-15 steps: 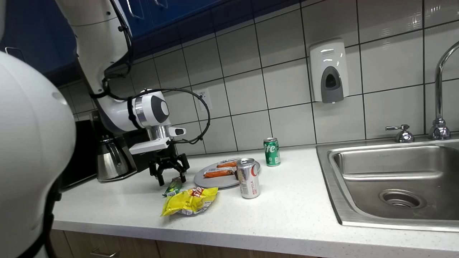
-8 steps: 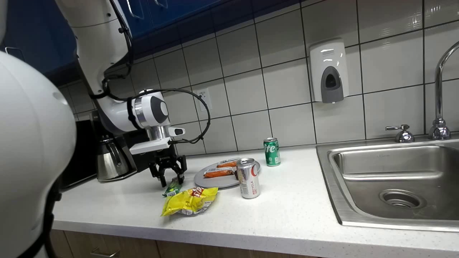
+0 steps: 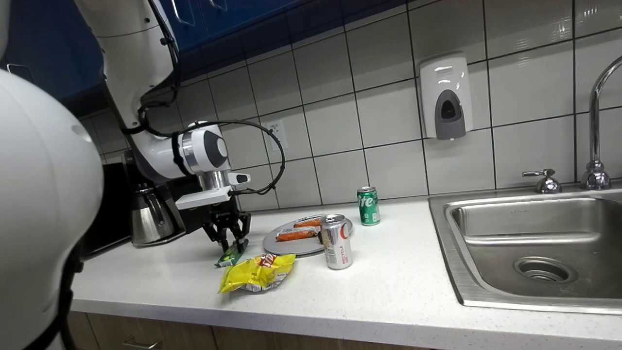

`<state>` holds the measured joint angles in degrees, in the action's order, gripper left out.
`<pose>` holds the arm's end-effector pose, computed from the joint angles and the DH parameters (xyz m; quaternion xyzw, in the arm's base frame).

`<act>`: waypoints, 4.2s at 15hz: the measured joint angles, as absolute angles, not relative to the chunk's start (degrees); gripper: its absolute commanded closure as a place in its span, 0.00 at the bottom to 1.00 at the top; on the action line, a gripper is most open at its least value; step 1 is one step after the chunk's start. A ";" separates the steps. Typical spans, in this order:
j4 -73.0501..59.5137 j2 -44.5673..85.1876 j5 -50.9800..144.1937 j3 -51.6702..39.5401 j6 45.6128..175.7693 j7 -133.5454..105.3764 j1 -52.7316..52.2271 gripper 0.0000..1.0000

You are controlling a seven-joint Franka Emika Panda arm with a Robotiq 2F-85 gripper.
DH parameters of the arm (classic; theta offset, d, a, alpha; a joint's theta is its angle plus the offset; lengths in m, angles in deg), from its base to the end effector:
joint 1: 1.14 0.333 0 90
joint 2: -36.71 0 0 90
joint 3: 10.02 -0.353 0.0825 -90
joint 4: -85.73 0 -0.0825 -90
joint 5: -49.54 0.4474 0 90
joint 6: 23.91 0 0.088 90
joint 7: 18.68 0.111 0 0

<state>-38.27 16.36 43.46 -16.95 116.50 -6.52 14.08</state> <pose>0.5633 0.2299 0.2046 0.9915 0.1257 -0.0275 0.0204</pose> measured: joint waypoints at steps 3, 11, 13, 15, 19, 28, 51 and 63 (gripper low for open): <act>-38.11 16.53 43.47 -17.12 116.45 -6.51 14.25 0.84; -38.07 20.52 43.47 -17.14 114.03 -1.53 15.96 0.84; -38.28 21.42 43.47 -17.00 112.70 0.53 15.96 0.84; -38.78 22.06 43.47 -16.59 111.70 2.76 15.93 0.84; -40.37 22.84 43.45 -14.92 110.34 6.82 15.59 0.84; -41.31 23.29 43.11 -10.89 110.41 20.12 14.37 0.84; -47.05 27.32 36.00 -7.82 116.22 53.04 9.41 0.84; -47.79 26.84 30.92 -7.06 122.47 63.63 9.25 0.84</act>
